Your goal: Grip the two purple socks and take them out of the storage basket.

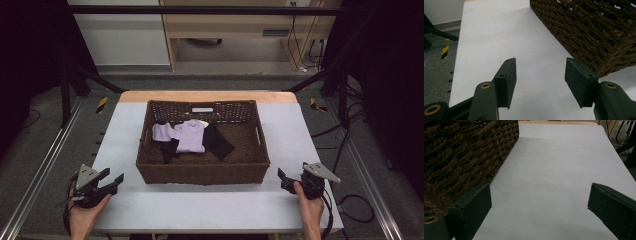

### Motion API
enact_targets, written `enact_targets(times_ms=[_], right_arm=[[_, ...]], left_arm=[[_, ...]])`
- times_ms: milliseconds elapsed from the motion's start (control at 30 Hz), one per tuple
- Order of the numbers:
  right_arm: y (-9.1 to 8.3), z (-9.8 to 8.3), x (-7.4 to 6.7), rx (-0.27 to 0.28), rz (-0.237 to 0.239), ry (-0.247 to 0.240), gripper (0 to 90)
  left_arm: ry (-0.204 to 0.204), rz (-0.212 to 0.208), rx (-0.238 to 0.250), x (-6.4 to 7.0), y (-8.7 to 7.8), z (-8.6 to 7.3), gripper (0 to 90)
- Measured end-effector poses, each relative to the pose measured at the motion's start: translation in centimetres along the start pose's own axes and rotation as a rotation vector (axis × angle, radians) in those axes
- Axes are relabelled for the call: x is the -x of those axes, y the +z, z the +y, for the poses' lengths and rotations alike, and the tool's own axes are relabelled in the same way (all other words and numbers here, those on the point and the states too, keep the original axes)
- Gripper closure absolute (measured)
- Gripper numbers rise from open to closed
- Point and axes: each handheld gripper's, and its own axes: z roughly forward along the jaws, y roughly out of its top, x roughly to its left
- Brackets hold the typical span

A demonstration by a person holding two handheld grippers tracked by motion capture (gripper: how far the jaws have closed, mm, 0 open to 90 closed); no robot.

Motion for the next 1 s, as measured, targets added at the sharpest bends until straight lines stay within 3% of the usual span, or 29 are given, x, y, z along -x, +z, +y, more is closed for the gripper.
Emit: enact_targets(times_ms=[133,233,400,567,700,833,1000], right_arm=[[0.0,0.0,0.0,0.01,0.008,-0.002,5.4],[0.0,-0.1,-0.1,0.017,0.003,0.001,5.3],[0.0,-0.2,0.1,0.029,0.0,0.018,5.0],[0.0,-0.3,0.2,0.027,0.0,0.009,4.6],[0.0,-0.3,0.3,0.029,-0.005,0.014,4.6],[0.1,-0.3,0.3,0.03,-0.008,0.016,4.6],[0.0,-0.3,0.2,0.032,-0.015,0.016,4.5]], left_arm=[[-0.02,-0.009,0.022,0.0,-0.4,0.1,45.1],[-0.051,-0.034,0.07,0.0,-0.9,0.4,44.7],[-0.06,-0.071,0.1,0.5,-1.1,1.3,43.0],[-0.066,-0.088,0.11,1.2,-1.2,2.0,42.2],[-0.099,-0.114,0.13,1.3,-1.8,2.7,40.0],[-0.073,-0.105,0.128,1.5,-2.2,3.2,36.5],[-0.087,-0.112,0.127,1.4,-2.5,3.4,31.9]])
